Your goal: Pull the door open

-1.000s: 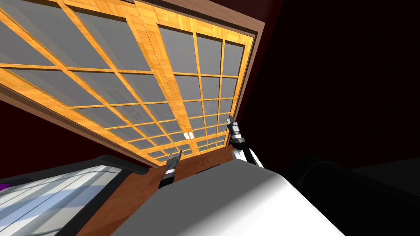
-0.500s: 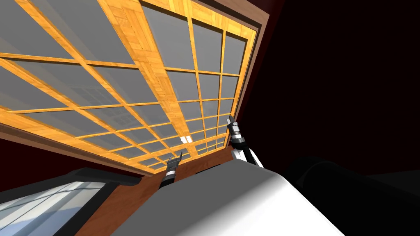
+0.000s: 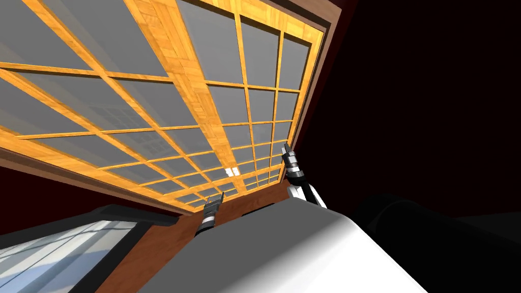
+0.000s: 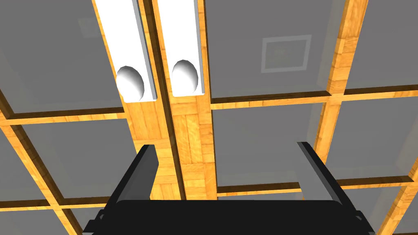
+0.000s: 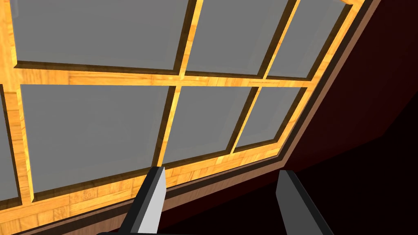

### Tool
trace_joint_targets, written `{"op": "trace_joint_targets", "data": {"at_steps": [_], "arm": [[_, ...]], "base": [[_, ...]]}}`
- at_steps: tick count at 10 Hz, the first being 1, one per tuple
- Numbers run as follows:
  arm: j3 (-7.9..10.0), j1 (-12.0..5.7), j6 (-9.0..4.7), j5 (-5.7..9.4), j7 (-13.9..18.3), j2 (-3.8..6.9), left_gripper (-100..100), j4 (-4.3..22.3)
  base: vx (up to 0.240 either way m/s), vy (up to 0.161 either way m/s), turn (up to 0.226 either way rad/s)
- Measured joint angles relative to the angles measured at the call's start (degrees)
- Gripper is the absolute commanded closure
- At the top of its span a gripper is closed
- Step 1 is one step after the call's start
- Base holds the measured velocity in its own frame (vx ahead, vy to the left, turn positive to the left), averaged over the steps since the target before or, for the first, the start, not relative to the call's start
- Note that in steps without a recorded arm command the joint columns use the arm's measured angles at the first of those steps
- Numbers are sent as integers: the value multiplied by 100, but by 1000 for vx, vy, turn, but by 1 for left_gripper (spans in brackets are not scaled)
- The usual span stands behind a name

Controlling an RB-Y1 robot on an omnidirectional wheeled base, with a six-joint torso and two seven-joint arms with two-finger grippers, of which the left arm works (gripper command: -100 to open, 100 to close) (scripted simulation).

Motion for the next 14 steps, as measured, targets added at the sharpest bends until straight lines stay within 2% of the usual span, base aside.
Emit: {"op": "trace_joint_targets", "data": {"at_steps": [1,4,5,6,7,9,11,14], "arm": [[58,70,32,8,-32,7,-100,-36],[377,109,-87,95,-249,141,-100,372],[414,188,-30,98,-266,150,-100,277],[529,154,-19,131,-310,223,-100,415],[628,293,33,149,-356,229,-100,314],[818,410,110,191,-446,274,-100,296],[1001,376,81,244,-545,350,-100,511],[1319,354,127,322,-757,363,-100,678]], "base": [[-206,52,44],[-179,57,34],[-138,43,22],[-153,73,23],[-128,78,10],[-101,53,-3],[-91,39,-21],[-87,44,-54]]}}
